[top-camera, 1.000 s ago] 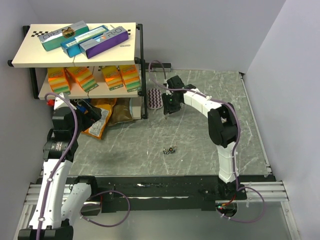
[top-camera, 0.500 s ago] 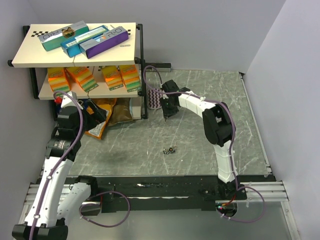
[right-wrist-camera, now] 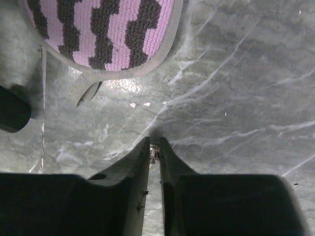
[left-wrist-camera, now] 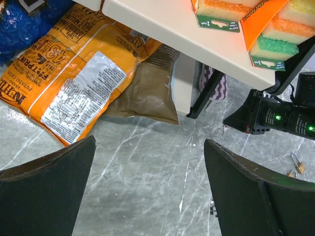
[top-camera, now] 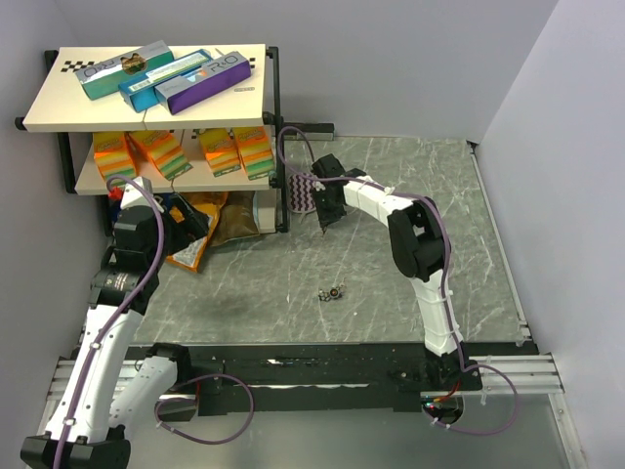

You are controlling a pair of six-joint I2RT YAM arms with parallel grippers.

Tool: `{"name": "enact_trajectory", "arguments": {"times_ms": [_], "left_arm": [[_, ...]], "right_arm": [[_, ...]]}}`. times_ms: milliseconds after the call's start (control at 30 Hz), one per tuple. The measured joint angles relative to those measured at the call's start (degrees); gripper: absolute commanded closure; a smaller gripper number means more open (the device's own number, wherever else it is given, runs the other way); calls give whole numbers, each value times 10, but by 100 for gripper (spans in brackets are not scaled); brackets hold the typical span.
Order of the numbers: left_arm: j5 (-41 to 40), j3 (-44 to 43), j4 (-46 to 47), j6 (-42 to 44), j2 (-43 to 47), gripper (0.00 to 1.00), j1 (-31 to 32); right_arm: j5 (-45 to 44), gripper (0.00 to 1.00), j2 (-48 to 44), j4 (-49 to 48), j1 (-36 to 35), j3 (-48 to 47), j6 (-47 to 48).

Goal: Unlock with the key

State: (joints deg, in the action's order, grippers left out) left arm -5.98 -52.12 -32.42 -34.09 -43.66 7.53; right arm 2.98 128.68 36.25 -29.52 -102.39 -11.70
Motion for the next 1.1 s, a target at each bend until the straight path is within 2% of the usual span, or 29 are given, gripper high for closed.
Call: {"name": "enact_trajectory", "arguments": {"times_ms": [67,100,467,600,733,867,1000,1100], "left_arm": [[-2,-1,0,0,0,4,1],[-2,-1,0,0,0,4,1],[-3,-9,0,17,-5,4,1],[7,-31,0,51,-10,2,1],[64,-58,15,84,-16,6,11],[138,-82,56,94,-42,7,60],[154,-101,89,94,-101,5,160],[168,-104,122,92,-146,4,213]], "right_arm": [[0,99,1,1,0,-2,0],[0,100,1,2,0,-3,0],[-7,100,-5,5,0,0,-2],[-13,100,-57,-2,0,43,-2],[-5,100,-123,-8,0,61,-2],[22,100,-201,-17,0,87,-2],[51,100,-269,-14,1,99,-4],[87,100,-306,-3,7,99,-9]]}}
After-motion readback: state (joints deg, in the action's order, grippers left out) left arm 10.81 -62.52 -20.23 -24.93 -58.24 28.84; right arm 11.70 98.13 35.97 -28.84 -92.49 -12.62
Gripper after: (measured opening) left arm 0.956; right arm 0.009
